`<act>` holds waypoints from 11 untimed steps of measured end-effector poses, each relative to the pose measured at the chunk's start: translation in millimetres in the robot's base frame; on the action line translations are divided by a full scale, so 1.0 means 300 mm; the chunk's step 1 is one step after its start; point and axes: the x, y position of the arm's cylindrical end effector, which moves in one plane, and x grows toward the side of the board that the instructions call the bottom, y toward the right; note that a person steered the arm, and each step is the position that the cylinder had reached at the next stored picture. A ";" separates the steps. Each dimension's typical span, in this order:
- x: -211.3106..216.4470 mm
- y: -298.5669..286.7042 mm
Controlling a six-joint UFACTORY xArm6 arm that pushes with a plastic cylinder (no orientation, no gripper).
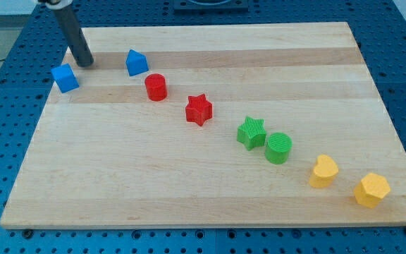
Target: Slightly push the yellow heart to right a bit
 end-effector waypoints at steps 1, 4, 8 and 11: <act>0.107 -0.140; -0.043 0.038; 0.233 0.360; 0.302 0.220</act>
